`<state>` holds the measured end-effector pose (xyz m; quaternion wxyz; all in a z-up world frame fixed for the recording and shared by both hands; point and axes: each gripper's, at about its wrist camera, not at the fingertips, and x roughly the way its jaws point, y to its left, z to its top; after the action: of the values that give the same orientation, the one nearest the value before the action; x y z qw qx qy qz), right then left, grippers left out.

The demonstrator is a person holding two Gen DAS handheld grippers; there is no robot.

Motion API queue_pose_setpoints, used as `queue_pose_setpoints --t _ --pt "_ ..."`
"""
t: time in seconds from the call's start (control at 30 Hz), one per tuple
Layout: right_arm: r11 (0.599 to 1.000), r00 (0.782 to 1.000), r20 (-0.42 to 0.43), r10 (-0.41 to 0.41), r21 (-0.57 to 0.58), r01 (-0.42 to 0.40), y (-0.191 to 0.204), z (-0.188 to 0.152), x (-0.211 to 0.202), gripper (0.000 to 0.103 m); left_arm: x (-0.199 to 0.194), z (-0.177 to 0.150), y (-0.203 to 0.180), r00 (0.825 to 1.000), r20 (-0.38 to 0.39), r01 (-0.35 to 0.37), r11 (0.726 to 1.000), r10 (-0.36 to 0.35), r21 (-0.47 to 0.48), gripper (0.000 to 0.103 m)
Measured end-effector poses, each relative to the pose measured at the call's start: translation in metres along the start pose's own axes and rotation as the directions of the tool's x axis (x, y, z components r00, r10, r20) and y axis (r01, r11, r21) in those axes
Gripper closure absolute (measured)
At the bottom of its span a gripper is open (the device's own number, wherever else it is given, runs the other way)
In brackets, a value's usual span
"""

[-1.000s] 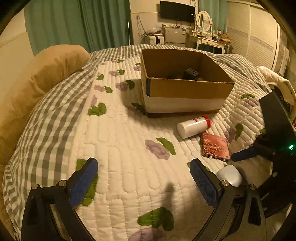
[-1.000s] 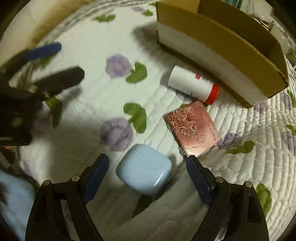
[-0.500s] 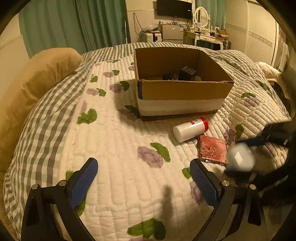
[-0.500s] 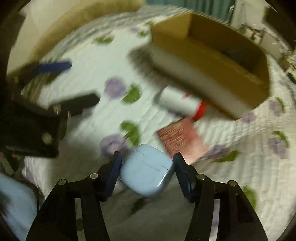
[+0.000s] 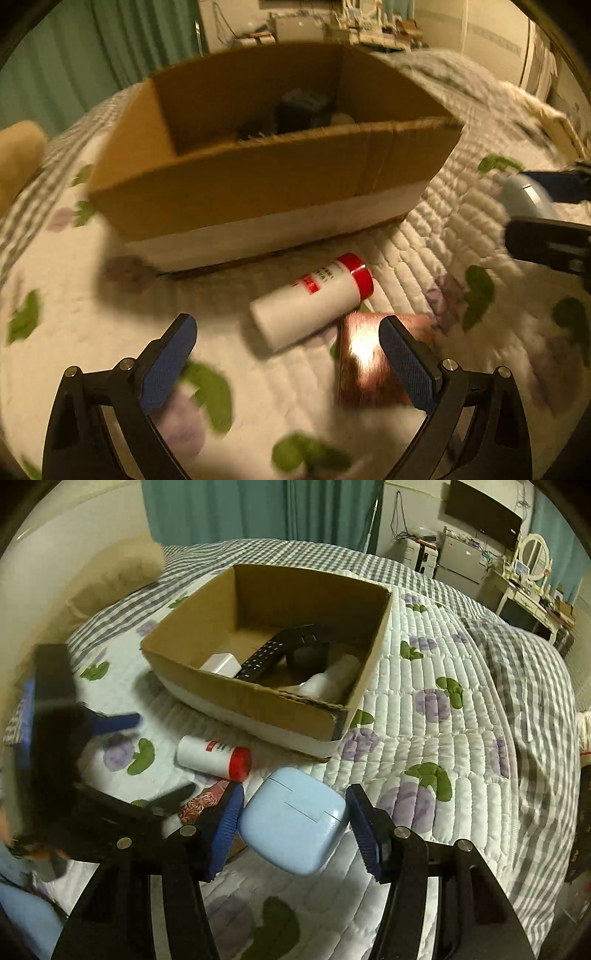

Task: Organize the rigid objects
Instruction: 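Grasp the light blue earbud case with the right gripper while the left grasps the red-capped bottle, then carry the earbud case and bottle into the box and open both grippers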

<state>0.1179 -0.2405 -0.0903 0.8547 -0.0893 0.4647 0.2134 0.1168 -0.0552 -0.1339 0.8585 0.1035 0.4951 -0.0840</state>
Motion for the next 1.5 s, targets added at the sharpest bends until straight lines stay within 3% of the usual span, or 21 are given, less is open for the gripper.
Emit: queue_pose_setpoints --t 0.1,0.27,0.3,0.43,0.53,0.8,1.0,1.17,1.5 --pt "1.0 1.0 -0.004 0.015 0.011 -0.015 -0.001 0.0 0.008 0.046 0.022 0.007 -0.008 0.999 -0.043 -0.018 0.999 0.02 0.047 0.017" --pt "0.999 0.999 -0.012 0.038 0.023 -0.038 -0.004 -0.002 0.015 0.046 0.034 0.017 -0.014 0.997 -0.079 0.026 0.996 -0.02 0.083 0.034" --pt "0.999 0.999 -0.012 0.037 0.023 -0.037 -0.004 -0.002 0.015 0.046 0.034 0.018 -0.016 0.996 -0.089 0.028 0.995 -0.02 0.096 0.045" --pt "0.999 0.999 0.004 0.044 0.025 -0.044 -0.004 -0.003 0.012 0.046 0.021 0.014 -0.023 0.997 -0.077 0.026 0.99 -0.016 0.136 0.053" --pt "0.998 0.999 0.008 0.048 0.035 -0.049 -0.006 -0.003 0.011 0.046 0.001 0.006 -0.023 0.997 -0.05 0.068 0.99 -0.062 0.126 0.06" --pt "0.998 0.999 0.019 0.039 0.039 -0.04 -0.005 -0.002 0.006 0.046 -0.064 0.001 -0.018 0.988 0.078 0.127 0.988 -0.134 0.085 0.066" --pt "0.998 0.999 0.033 0.031 0.047 -0.033 -0.006 0.001 0.0 0.046 -0.09 0.004 -0.016 0.981 0.143 0.121 0.991 -0.128 0.063 0.066" --pt "0.999 0.996 0.089 0.021 0.031 -0.024 -0.005 0.014 -0.022 0.046 -0.112 0.022 -0.012 0.976 0.198 0.079 0.996 -0.088 0.049 0.066" --pt "0.999 0.969 0.246 -0.025 -0.019 0.03 -0.001 0.08 -0.078 0.046 -0.157 0.068 0.025 0.936 0.352 0.0 1.0 0.006 -0.019 0.066"
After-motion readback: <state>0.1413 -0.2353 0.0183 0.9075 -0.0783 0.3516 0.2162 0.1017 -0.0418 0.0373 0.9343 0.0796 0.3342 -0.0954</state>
